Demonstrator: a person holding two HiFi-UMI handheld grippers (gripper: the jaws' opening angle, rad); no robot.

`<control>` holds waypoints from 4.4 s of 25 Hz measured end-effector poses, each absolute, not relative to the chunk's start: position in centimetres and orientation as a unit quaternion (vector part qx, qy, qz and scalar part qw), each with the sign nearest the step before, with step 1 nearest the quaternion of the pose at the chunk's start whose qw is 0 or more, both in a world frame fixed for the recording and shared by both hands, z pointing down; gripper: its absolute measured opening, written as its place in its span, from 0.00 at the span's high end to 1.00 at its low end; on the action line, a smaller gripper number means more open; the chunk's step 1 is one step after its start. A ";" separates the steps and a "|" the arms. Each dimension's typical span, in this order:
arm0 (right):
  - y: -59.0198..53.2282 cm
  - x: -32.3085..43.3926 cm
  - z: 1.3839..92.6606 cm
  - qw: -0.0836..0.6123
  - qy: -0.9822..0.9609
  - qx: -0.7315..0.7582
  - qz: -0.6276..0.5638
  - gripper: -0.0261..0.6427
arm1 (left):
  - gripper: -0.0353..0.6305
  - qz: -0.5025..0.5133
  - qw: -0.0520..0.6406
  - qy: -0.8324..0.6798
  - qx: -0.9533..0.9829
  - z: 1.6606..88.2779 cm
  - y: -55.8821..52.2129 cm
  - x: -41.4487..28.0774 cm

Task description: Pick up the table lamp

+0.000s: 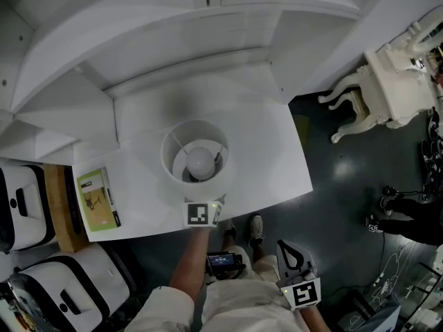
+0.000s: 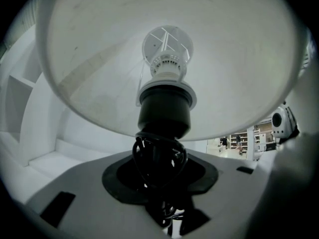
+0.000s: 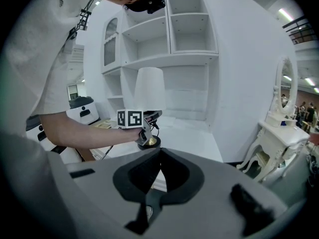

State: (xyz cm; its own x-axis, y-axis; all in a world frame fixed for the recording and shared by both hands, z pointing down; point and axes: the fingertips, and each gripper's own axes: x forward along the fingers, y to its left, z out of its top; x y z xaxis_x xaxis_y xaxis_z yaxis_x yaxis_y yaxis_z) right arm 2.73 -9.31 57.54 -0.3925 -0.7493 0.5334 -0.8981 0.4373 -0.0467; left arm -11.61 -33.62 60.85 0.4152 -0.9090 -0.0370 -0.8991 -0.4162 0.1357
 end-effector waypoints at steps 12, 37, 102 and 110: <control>-10.4 2.6 55.0 0.195 -0.841 0.490 0.122 0.94 | 0.70 -0.038 0.050 -0.524 0.849 56.2 -31.0 -11.3; -9.7 6.2 47.4 0.098 -0.884 0.456 0.043 0.94 | 0.70 -0.043 0.051 -0.525 0.849 43.4 -21.3 -7.6; 7.2 -2.4 44.6 0.065 -0.934 0.348 0.042 0.94 | 0.71 -0.054 0.044 -0.534 0.842 40.5 5.4 -14.4; 11.9 -5.2 45.4 0.093 -0.929 0.356 0.038 0.94 | 0.71 -0.059 0.051 -0.512 0.855 41.2 9.2 -16.7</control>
